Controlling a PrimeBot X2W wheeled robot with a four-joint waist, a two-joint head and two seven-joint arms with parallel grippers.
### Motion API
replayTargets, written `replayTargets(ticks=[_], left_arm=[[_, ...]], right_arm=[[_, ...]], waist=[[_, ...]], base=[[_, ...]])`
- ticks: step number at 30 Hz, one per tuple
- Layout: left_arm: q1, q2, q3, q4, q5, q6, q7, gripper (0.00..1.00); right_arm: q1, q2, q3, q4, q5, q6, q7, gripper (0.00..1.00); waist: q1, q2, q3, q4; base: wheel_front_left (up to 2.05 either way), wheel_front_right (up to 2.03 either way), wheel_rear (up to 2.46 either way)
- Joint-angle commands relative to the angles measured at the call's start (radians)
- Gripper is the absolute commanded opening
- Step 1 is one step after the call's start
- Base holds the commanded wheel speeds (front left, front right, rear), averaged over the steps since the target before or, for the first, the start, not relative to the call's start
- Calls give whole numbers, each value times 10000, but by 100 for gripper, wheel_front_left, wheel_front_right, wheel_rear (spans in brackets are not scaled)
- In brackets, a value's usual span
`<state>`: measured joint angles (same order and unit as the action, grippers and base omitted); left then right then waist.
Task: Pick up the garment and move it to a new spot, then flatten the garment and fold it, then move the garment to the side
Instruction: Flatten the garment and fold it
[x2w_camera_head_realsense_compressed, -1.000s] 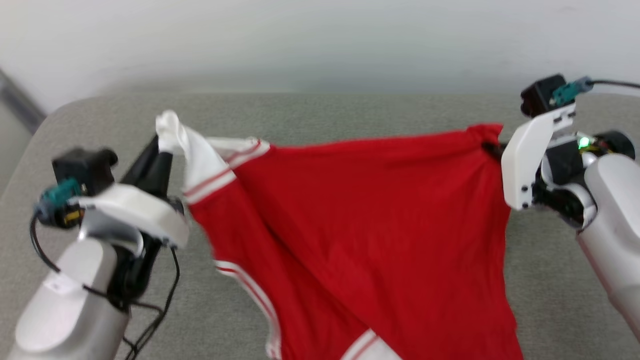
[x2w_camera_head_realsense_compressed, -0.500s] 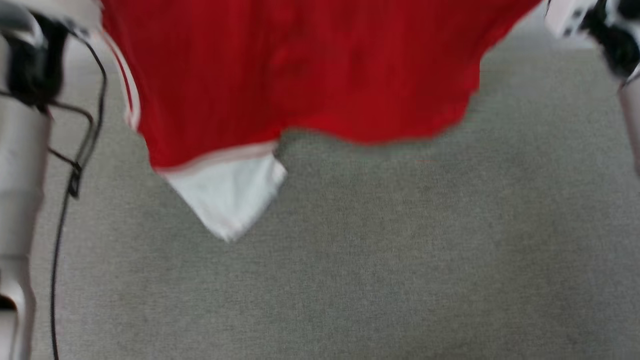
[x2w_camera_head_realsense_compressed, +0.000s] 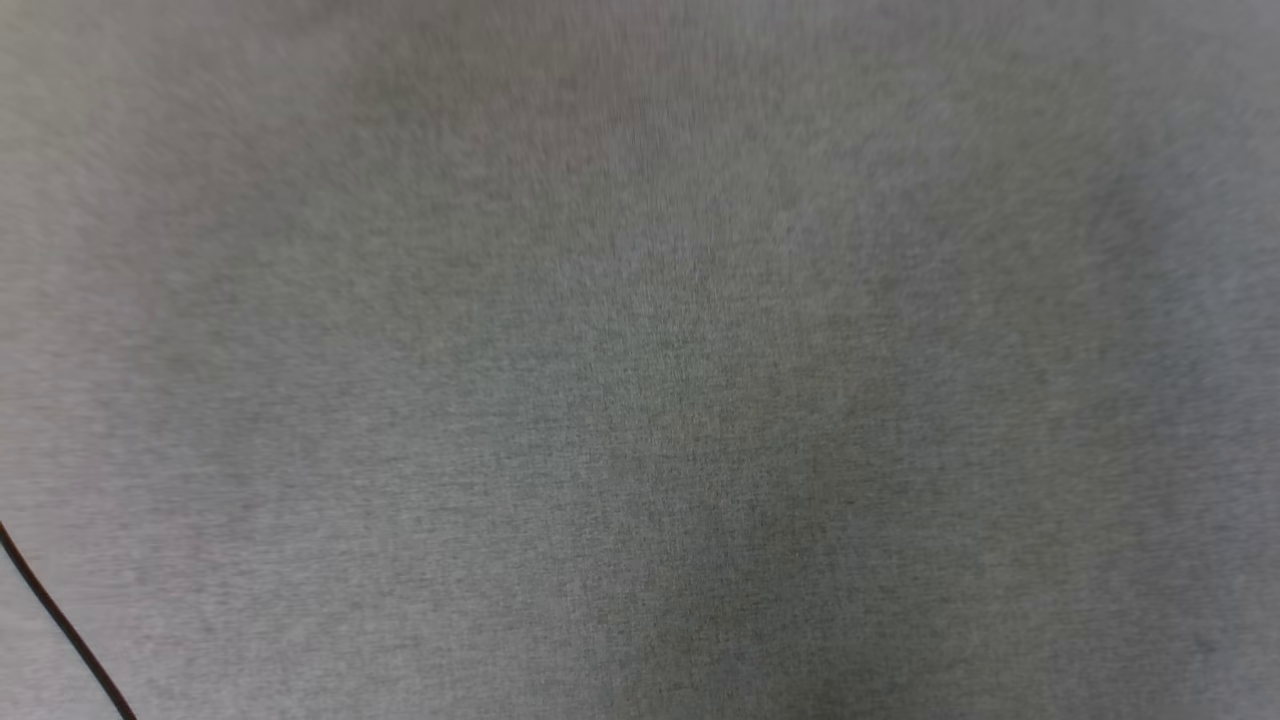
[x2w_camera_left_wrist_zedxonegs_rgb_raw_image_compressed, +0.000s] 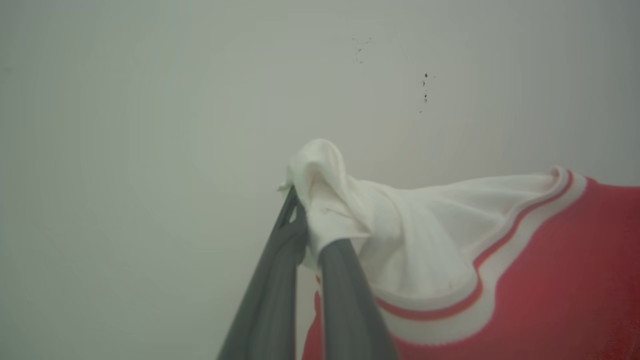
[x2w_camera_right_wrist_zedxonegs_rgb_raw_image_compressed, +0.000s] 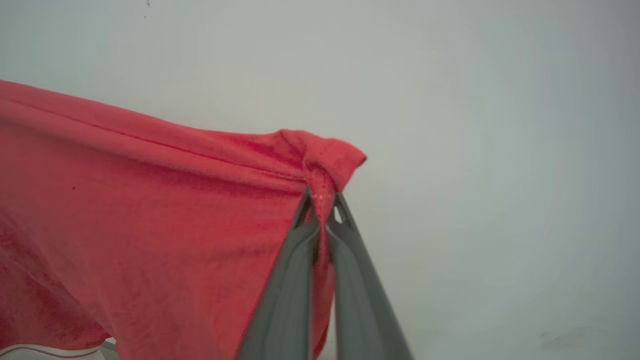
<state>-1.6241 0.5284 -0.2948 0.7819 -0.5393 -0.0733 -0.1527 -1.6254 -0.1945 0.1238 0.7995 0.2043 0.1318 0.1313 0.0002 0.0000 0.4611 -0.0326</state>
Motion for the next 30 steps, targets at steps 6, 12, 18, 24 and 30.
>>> replayTargets(ticks=[6,12,18,24,30], left_arm=[[-642,-2,19,1029,-180,-252,-324,0],[-29,-233,-71,1907,-658,-487,-520,0],[1373,-622,-334,2242,-1511,-566,-530,0],[4023,-765,-1040,1499,-2489,-562,-742,0],[6484,-574,-1373,978,-3047,-561,-958,0]], right_arm=[[-672,401,-173,650,-429,-21,-217,0],[-353,554,9,1364,-399,-19,-499,0],[896,441,768,1921,-84,-19,-618,0],[3246,145,1663,2038,850,-19,-831,0],[5407,-216,2267,1681,1814,-19,-925,0]], waist=[[-2,0,1837,-2],[-2,0,2051,171],[-2,0,1630,375],[-2,0,442,569],[-2,0,-763,598]], base=[[0,0,0],[0,0,0],[0,0,0],[0,0,0],[0,0,0]])
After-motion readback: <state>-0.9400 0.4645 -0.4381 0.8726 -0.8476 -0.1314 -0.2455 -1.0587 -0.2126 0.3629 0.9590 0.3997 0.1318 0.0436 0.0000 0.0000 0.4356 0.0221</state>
